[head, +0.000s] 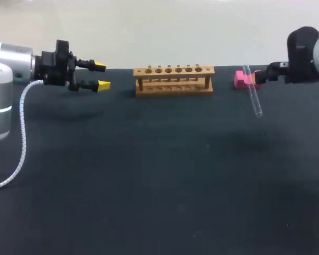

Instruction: Grasp the test tube, adjust it, and insert it.

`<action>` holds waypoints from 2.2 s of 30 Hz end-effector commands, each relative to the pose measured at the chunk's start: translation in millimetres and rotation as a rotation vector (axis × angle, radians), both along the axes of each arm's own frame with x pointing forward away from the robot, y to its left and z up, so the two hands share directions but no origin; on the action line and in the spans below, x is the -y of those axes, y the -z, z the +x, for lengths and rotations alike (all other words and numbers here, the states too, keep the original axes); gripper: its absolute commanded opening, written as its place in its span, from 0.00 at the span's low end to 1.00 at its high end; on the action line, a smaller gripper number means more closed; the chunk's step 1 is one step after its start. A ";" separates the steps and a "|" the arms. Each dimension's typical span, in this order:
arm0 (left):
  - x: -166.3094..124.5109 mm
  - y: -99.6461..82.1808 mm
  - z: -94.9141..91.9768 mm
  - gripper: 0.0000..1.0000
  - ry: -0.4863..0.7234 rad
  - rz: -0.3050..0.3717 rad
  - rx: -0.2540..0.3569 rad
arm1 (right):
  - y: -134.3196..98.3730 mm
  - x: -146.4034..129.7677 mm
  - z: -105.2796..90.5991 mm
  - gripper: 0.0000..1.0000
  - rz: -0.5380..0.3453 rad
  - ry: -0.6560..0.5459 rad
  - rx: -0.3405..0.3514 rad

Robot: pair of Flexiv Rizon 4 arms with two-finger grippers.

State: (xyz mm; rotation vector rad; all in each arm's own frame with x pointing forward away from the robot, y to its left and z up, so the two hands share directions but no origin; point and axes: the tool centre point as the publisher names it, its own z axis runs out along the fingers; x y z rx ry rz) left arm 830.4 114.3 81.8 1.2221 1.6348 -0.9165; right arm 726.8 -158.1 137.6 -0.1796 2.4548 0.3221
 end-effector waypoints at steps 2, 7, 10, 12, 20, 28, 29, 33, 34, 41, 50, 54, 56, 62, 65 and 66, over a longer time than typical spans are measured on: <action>0.0 0.9 -1.4 1.00 -0.004 -0.002 0.005 | 19.7 -3.5 7.1 1.00 0.037 0.070 0.205; 0.0 0.9 -1.4 1.00 -0.004 -0.002 0.005 | 28.9 -1.9 14.4 1.00 0.061 0.171 0.233; 0.0 0.9 -1.4 1.00 -0.004 -0.002 0.005 | 33.1 -1.3 18.3 1.00 0.079 0.238 0.261; 0.0 0.9 -1.4 1.00 -0.004 -0.002 0.005 | 34.9 -0.5 21.0 1.00 0.091 0.288 0.276; 0.0 0.9 -1.4 1.00 -0.004 -0.002 0.005 | 33.7 -0.7 32.1 1.00 0.066 0.343 0.329; 0.0 0.9 -1.4 1.00 -0.004 -0.002 0.005 | 31.5 -12.7 32.5 1.00 -0.055 0.185 0.368; 0.0 0.9 -1.4 1.00 -0.004 -0.002 0.005 | 31.3 -13.2 32.4 1.00 -0.065 0.172 0.377; 0.0 0.9 -1.4 1.00 -0.004 -0.002 0.005 | 29.7 -12.9 32.6 1.00 -0.085 0.122 0.421; 0.0 0.9 -1.4 1.00 -0.004 -0.002 0.005 | 29.4 -12.4 32.8 1.00 -0.095 0.110 0.429; 0.0 0.9 -1.4 1.00 -0.004 -0.002 0.005 | 30.7 -6.6 29.6 1.00 -0.101 0.049 0.479; 0.0 0.9 -1.4 1.00 -0.004 -0.002 0.005 | 42.2 -12.1 28.7 1.00 -0.153 -0.040 0.519; 0.0 0.9 -1.4 1.00 -0.004 -0.002 0.005 | 48.7 -9.4 33.0 1.00 -0.152 -0.019 0.542; 0.0 0.9 -1.4 1.00 -0.004 -0.002 0.005 | 50.0 -7.5 34.8 1.00 -0.139 -0.005 0.553; 0.0 0.9 -1.4 1.00 -0.004 -0.002 0.005 | 51.8 -3.8 39.0 1.00 -0.098 0.035 0.581; 0.0 0.9 -1.4 1.00 -0.004 -0.002 0.005 | 56.3 -2.2 41.1 1.00 -0.079 0.052 0.589; 0.0 0.9 -1.4 1.00 -0.004 -0.002 0.005 | 58.1 -1.9 41.8 1.00 -0.071 0.057 0.591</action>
